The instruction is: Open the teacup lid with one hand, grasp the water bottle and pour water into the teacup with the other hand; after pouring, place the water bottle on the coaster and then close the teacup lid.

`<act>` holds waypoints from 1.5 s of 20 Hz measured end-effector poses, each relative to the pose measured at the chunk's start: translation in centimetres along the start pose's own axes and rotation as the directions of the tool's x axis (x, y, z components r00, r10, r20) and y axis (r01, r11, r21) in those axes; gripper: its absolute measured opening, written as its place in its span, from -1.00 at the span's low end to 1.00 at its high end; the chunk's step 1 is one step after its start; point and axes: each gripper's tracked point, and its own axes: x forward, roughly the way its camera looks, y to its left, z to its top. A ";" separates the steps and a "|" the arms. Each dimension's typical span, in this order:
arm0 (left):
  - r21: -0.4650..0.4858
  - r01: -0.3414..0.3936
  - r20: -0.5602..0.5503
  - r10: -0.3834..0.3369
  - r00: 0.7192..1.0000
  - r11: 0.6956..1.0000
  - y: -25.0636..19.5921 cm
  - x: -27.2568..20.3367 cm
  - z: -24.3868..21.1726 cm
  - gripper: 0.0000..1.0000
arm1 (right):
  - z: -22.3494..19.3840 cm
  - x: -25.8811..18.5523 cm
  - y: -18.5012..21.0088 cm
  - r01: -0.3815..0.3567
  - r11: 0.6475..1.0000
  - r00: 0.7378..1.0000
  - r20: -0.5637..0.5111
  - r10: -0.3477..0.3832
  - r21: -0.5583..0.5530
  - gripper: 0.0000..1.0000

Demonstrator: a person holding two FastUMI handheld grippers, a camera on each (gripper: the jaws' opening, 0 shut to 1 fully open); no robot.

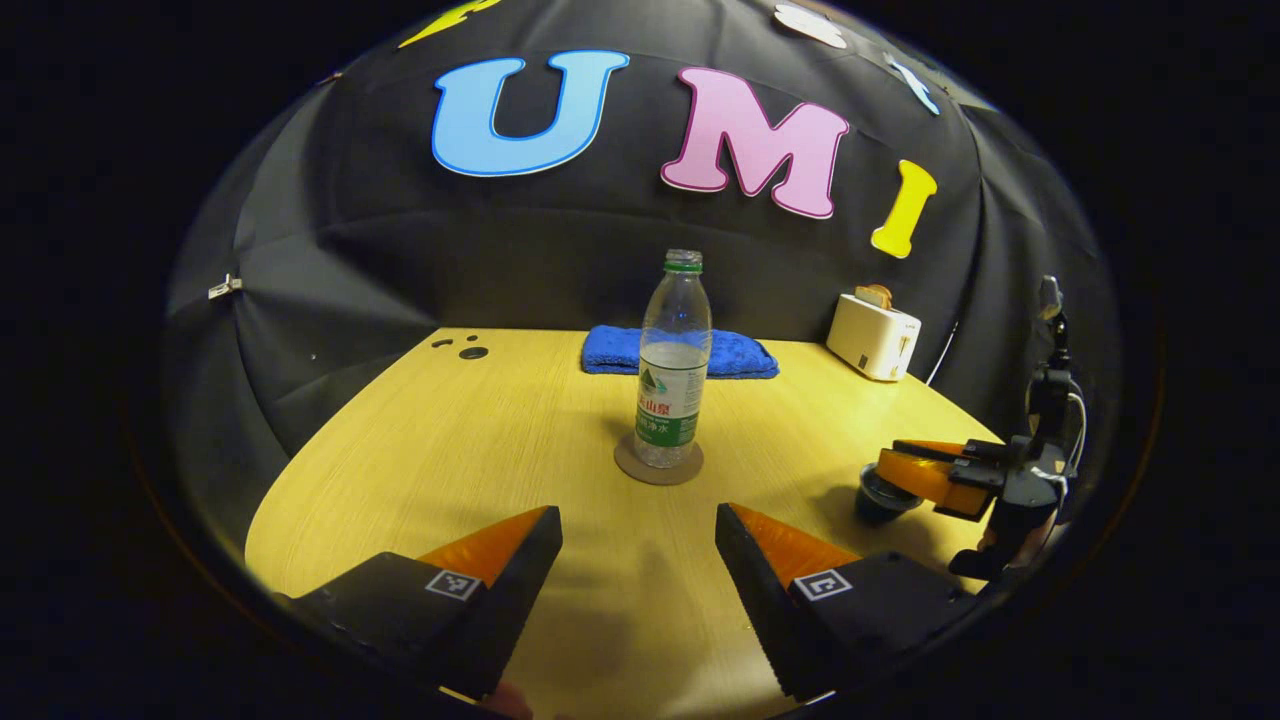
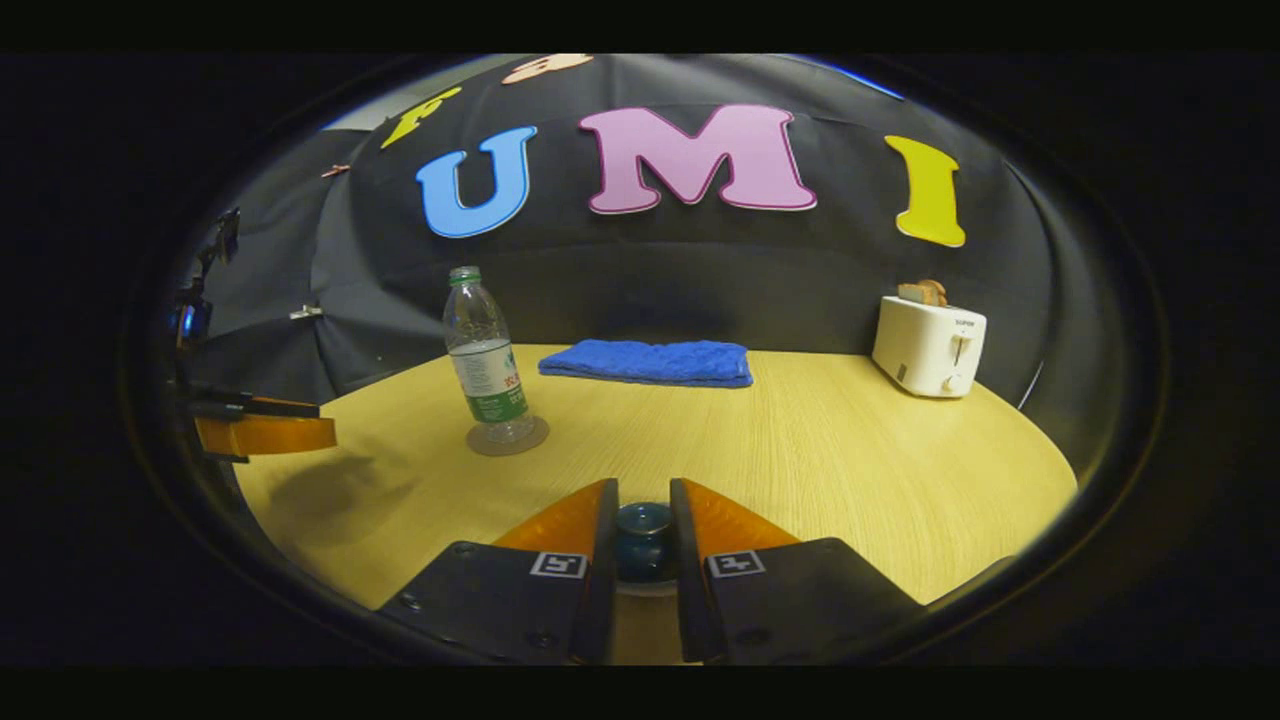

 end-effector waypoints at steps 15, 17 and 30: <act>-0.006 -0.001 0.018 0.002 1.000 1.000 -1.6 -1.2 2.2 0.94 | 1.7 -1.9 -0.6 0.030 0.997 1.000 0.005 -0.031 0.067 0.53; -0.010 -0.017 0.032 0.017 0.999 1.000 -2.0 -2.0 3.9 0.94 | 3.4 -3.3 -0.9 0.044 0.996 0.999 0.006 -0.045 0.073 0.82; -0.007 -0.235 0.158 0.233 0.960 0.972 -2.4 -12.8 15.8 0.92 | 19.0 -13.8 0.1 0.038 0.999 0.997 0.062 -0.040 0.029 0.97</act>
